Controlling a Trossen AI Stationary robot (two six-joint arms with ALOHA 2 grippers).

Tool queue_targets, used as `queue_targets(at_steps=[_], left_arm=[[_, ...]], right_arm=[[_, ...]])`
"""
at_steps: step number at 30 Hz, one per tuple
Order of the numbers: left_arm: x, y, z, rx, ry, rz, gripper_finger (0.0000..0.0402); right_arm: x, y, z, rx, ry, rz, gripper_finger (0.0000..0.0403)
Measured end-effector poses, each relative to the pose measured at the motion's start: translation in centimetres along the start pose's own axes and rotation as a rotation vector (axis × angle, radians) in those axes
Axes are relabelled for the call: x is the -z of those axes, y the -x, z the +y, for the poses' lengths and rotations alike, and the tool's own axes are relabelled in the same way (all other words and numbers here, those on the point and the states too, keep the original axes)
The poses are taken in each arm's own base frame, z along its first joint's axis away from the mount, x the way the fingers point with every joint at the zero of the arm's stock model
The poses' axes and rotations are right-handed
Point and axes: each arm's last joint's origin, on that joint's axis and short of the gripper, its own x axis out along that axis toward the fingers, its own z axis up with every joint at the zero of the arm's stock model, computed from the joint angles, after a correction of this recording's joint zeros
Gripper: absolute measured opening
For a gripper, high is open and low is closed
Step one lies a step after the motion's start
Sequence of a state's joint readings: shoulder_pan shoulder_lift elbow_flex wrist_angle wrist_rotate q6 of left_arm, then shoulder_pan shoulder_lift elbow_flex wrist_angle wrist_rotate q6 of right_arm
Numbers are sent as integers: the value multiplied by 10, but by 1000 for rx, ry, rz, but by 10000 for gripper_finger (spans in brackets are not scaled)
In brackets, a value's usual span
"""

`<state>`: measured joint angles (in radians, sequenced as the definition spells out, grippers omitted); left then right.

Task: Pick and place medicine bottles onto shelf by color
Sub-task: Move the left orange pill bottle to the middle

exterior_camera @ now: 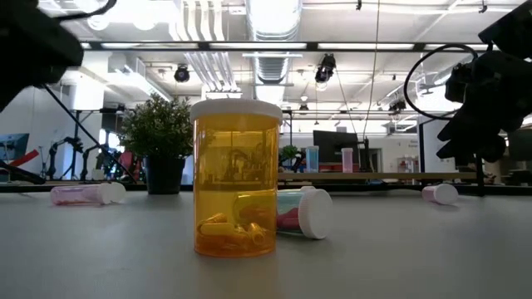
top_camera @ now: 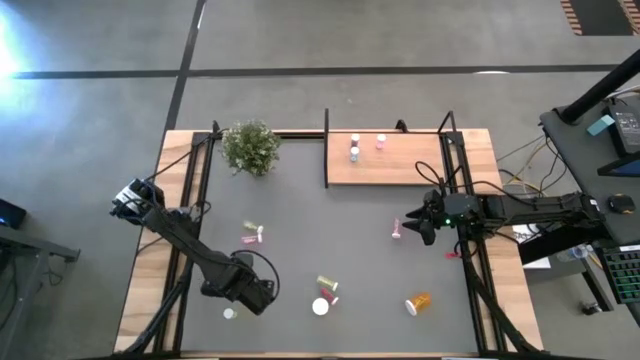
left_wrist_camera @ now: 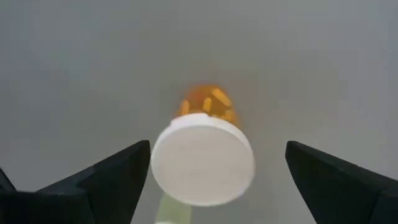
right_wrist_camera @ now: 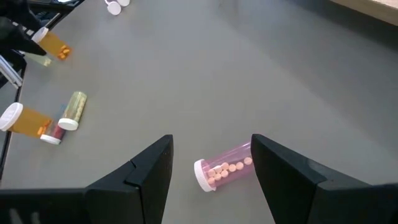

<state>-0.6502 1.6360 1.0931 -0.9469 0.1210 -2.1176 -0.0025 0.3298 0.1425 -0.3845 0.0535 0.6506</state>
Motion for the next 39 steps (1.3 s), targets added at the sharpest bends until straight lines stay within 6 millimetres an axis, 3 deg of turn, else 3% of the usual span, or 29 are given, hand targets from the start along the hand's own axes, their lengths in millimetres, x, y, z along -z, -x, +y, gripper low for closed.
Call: queue_targets(at_steps=[9, 25, 32, 39], left_arm=[[-4, -8, 4, -17, 27, -5, 344], [-7, -10, 4, -22, 69, -11, 180], [-18, -1, -9, 4, 52, 3, 176], [-54, 19, -37, 52, -57, 41, 179]], right_arm=[[0, 0, 0, 0, 0, 0, 206], [0, 0, 0, 0, 0, 0, 206], [0, 0, 0, 0, 0, 0, 206], [0, 0, 0, 0, 0, 0, 206]])
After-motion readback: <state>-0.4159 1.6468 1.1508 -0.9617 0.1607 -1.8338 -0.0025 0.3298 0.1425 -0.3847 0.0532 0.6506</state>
